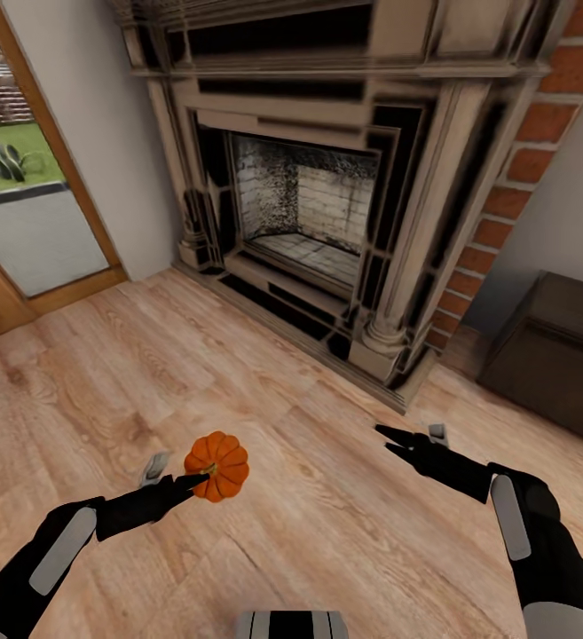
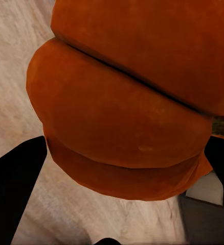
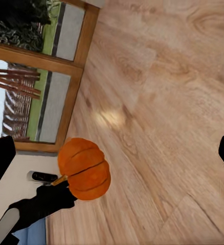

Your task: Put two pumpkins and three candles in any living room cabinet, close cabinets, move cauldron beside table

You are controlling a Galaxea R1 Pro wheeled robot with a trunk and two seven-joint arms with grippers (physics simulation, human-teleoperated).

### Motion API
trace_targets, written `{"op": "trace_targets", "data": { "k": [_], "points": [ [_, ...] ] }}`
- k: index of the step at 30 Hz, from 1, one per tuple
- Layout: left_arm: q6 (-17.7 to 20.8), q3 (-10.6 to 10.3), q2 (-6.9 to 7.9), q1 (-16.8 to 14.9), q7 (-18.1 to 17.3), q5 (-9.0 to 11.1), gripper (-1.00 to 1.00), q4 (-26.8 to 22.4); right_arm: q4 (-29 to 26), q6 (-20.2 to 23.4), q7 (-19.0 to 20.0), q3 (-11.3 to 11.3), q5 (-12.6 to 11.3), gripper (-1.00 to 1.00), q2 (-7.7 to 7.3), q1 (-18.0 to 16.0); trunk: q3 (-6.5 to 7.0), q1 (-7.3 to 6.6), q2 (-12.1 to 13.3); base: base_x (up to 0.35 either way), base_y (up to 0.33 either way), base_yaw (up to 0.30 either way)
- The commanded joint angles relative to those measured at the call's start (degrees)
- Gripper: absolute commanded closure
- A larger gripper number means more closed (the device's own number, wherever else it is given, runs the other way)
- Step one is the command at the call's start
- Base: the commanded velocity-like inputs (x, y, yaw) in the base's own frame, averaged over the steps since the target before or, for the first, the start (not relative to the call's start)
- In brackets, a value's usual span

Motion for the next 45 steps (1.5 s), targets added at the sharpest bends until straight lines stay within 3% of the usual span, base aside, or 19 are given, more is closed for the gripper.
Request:
{"op": "trace_targets", "data": {
  "k": [1,16,22,45],
  "points": [
    [0.5,-0.1,0.04,0.0,0.0,0.9,1.00,0.0,0.2,0.2,0.3,-0.1,0.2,-1.00,0.01,0.0,-0.04,-0.01,0.0,0.000,0.000,-0.280],
    [0.5,-0.1,0.06,0.0,0.0,0.9,1.00,-0.2,0.8,0.2,0.5,-0.3,0.2,-1.00,-0.03,-0.1,-0.04,-0.01,0.0,-0.021,-0.013,-0.280],
    [0.5,-0.1,0.12,0.0,0.0,0.9,1.00,-0.2,0.9,0.2,0.5,-4.3,0.2,-1.00,0.01,-0.1,-0.04,-0.01,0.0,-0.001,0.000,-0.280],
    [0.5,-0.1,0.05,0.0,0.0,0.9,1.00,-0.2,2.6,0.2,0.5,-5.8,0.2,-1.00,0.01,-0.1,5.06,-0.61,0.3,0.000,0.000,-0.280]
  ]
}}
